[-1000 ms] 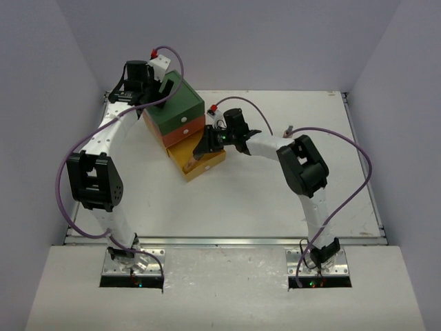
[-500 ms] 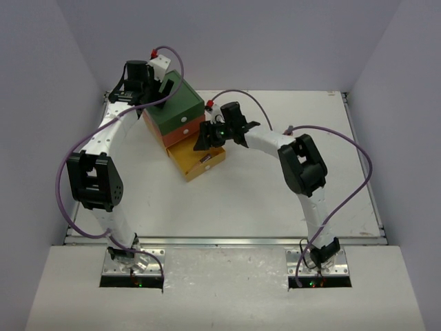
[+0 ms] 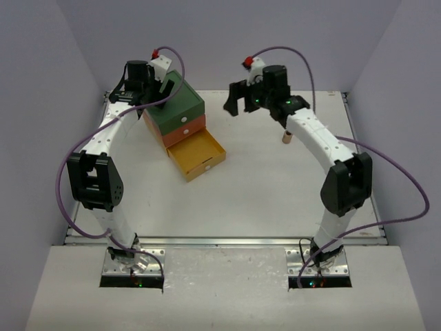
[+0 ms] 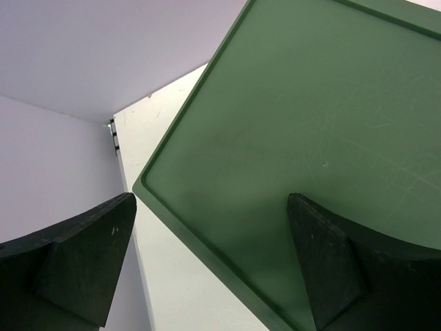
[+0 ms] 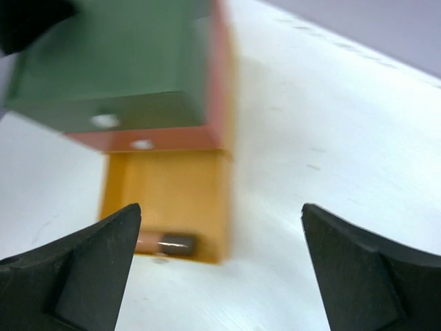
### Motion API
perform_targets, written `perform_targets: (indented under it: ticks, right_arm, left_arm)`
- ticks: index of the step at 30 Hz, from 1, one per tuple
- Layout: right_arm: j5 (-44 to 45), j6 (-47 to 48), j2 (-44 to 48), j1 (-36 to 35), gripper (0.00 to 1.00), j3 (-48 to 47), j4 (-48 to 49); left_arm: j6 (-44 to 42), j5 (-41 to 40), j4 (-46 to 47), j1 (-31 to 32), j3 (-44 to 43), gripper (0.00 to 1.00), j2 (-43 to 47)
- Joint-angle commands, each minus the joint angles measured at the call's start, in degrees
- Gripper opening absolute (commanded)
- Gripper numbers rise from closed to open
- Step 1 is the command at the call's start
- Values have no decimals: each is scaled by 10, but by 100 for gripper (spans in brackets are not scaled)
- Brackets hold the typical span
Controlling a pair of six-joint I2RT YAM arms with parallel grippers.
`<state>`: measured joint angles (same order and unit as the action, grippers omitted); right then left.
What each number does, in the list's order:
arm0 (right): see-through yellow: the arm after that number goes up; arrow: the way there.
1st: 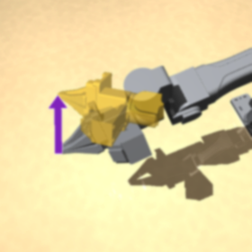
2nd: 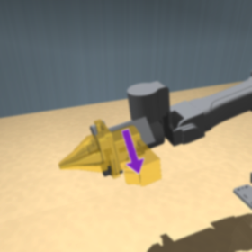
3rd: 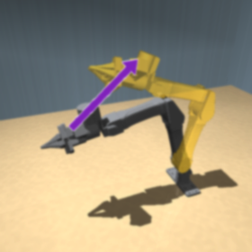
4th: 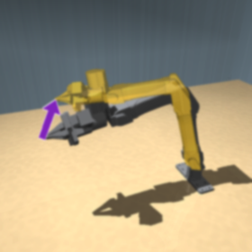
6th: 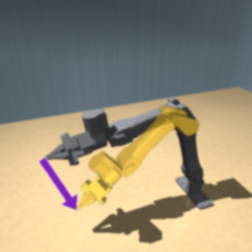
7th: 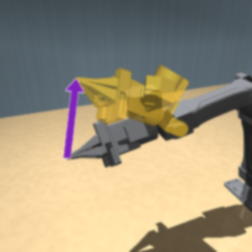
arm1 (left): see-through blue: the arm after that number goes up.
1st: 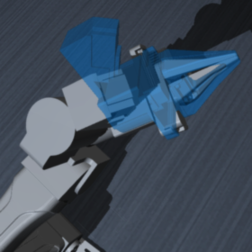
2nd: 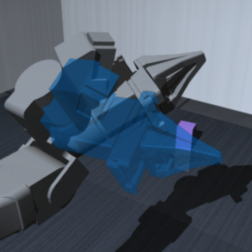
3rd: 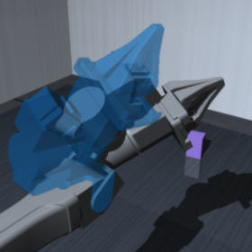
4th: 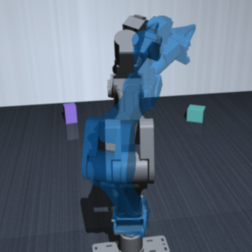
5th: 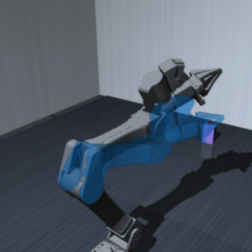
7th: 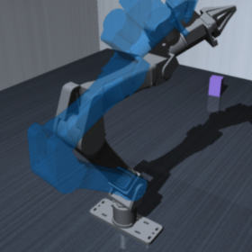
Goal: Organize the makeup
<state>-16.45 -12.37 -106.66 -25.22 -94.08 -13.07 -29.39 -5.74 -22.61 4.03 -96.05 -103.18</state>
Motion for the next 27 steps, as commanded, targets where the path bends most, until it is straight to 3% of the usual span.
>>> perform_targets:
  ticks: [1,3,5,8,10,16,21,27]
  right_arm:
    - [193,1,27,109,99,-25,-130]
    - [287,44,29,127,99,5,-148]
    - [310,49,29,147,99,23,-149]
    - [298,32,15,176,76,35,-149]
    - [289,26,-2,186,68,30,-153]
    - [276,17,-62,194,73,2,-161]
    - [258,15,-104,199,69,-13,-162]
    - [241,8,-134,204,54,-37,-163]
  left_arm:
    - [-8,2,-66,-4,17,92,-22]
    - [-6,7,-65,-4,17,92,-24]
    - [-6,7,-65,-4,17,92,-25]
    - [-7,3,-65,-4,17,92,-26]
    - [-8,3,-66,-4,17,92,-26]
    - [-11,-5,-67,-4,21,92,-21]
    - [-15,-9,-67,-4,25,92,-19]
    - [-20,-15,-67,-4,24,93,-21]
